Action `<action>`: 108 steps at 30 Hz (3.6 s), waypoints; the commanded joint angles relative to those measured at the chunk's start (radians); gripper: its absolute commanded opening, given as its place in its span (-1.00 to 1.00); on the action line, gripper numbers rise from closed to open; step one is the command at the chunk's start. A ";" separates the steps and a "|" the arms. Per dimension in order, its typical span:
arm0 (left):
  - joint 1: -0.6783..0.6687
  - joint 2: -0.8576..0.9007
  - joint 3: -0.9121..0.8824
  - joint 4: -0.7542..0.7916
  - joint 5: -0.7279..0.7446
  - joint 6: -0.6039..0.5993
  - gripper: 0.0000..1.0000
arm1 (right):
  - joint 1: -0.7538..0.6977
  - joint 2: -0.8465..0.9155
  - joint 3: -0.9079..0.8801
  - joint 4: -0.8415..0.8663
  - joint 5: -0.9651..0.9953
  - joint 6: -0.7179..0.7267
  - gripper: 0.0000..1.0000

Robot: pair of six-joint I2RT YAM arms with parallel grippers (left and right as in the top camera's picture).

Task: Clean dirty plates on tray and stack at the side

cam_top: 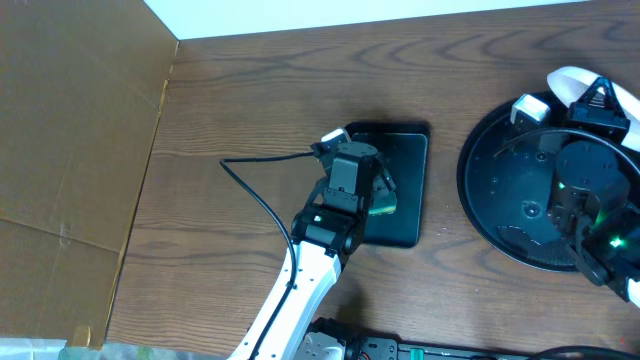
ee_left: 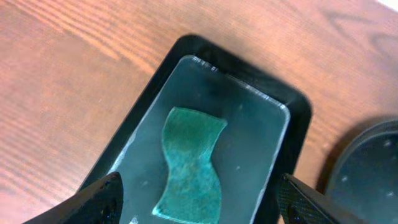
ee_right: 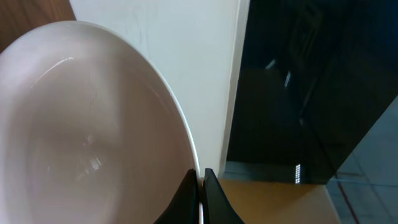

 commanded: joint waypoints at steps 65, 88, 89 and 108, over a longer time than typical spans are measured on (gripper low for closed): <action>0.003 0.009 0.012 -0.049 -0.008 0.003 0.63 | -1.239 0.336 0.007 -0.260 -0.971 1.935 -0.97; 0.003 0.009 0.012 -0.049 -0.008 0.003 0.63 | -1.254 0.438 0.007 -0.137 -1.104 1.990 0.99; 0.003 0.009 0.012 -0.049 -0.008 0.003 0.63 | -1.252 0.414 0.007 -0.170 -1.104 1.991 0.98; 0.003 0.009 0.012 -0.049 -0.008 0.003 0.63 | -0.869 -0.342 -0.034 -0.908 -1.038 1.774 0.98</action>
